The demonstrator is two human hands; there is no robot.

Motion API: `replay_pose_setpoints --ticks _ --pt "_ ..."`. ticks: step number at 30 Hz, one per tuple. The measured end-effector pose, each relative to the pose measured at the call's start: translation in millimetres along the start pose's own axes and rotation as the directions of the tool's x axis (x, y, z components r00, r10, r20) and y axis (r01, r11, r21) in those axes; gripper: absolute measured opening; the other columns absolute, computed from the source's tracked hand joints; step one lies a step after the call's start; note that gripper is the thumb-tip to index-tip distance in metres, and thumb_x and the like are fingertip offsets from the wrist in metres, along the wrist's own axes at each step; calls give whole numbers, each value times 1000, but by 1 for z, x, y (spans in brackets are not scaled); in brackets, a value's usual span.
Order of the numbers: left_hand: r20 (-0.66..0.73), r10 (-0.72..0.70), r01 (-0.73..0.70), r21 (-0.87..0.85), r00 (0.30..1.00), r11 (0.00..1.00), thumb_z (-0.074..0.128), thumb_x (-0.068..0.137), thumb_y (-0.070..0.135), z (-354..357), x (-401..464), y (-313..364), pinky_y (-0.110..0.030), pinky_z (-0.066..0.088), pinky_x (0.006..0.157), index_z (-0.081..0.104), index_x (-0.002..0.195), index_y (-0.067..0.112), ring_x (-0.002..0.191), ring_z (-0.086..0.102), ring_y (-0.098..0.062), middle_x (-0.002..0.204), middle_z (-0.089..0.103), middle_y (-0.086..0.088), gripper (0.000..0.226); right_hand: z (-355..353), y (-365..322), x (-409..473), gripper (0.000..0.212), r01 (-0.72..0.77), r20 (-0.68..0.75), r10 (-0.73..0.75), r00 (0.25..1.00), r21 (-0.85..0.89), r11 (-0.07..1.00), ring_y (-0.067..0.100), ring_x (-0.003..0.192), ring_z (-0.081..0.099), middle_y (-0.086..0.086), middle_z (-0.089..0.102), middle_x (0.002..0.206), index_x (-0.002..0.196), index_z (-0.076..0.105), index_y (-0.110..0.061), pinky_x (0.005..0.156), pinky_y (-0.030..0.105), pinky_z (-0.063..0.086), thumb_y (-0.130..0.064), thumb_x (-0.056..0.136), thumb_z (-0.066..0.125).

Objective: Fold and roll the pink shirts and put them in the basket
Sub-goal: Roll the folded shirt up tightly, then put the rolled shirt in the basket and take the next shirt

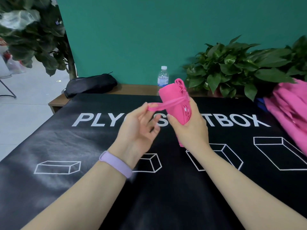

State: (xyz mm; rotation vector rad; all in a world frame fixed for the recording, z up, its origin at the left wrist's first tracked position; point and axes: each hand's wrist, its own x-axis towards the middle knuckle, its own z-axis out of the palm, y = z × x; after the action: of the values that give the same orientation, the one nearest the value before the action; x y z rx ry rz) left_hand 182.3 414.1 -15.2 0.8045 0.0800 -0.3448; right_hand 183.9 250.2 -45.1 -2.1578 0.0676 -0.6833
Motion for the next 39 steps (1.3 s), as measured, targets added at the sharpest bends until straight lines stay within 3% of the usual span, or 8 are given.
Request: replay_pose_setpoints --ticks 2,14,18,27,31,34,36,39 --pt "-39 49 -50 -26 998 998 68 92 32 -5 3 7 -24 43 65 79 88 21 89 61 -14 96 74 11 16 4 -4 -5 78 23 20 -23 1000 -11 1000 11 101 61 -15 60 116 146 26 -56 86 43 55 -58 81 68" --pt "-52 113 -113 18 992 993 71 91 35 -11 8 2 -20 30 45 71 72 22 49 42 -7 78 62 9 23 14 -10 -16 82 99 64 -97 993 -36 994 10 99 59 -14 58 115 149 23 -53 78 37 51 -59 81 69" --pt "17 65 -66 61 998 996 66 95 33 -7 8 -7 -19 33 44 69 88 19 51 44 -6 79 61 8 15 12 -10 -14 78 38 61 -41 997 44 998 13 100 63 -13 62 113 147 27 -53 85 44 56 -60 79 67" --pt "95 21 -1 -199 995 980 48 105 24 -8 9 6 -19 37 48 56 87 13 52 42 -6 69 52 8 22 11 -14 -17 81 48 92 -50 995 17 999 15 106 61 -13 60 117 147 26 -53 89 47 54 -60 79 69" --pt "155 -74 66 53 985 996 63 95 26 -4 3 4 -19 29 43 58 87 16 48 26 -5 65 34 8 14 8 -13 -16 79 35 63 -37 997 23 999 13 101 62 -14 61 113 145 29 -54 86 46 55 -63 78 70" --pt "88 -97 77 204 991 976 58 100 22 -4 3 0 -18 24 42 61 72 17 46 23 -5 58 38 9 28 5 -11 -15 79 58 46 -59 997 9 998 11 100 61 -15 61 114 145 29 -54 84 46 55 -62 79 71" --pt "58 -100 83 251 993 964 55 102 23 -5 4 1 -18 22 41 66 58 21 44 22 -4 54 37 11 46 4 -11 -16 80 84 41 -84 996 5 996 10 99 61 -15 60 115 146 29 -53 83 45 55 -61 79 72" --pt "71 -157 143 180 985 973 54 101 23 -8 4 5 -19 23 42 62 75 18 49 23 -6 63 37 10 28 3 -12 -15 79 100 26 -101 995 39 994 8 101 61 -17 61 115 145 31 -52 84 44 55 -60 78 73"
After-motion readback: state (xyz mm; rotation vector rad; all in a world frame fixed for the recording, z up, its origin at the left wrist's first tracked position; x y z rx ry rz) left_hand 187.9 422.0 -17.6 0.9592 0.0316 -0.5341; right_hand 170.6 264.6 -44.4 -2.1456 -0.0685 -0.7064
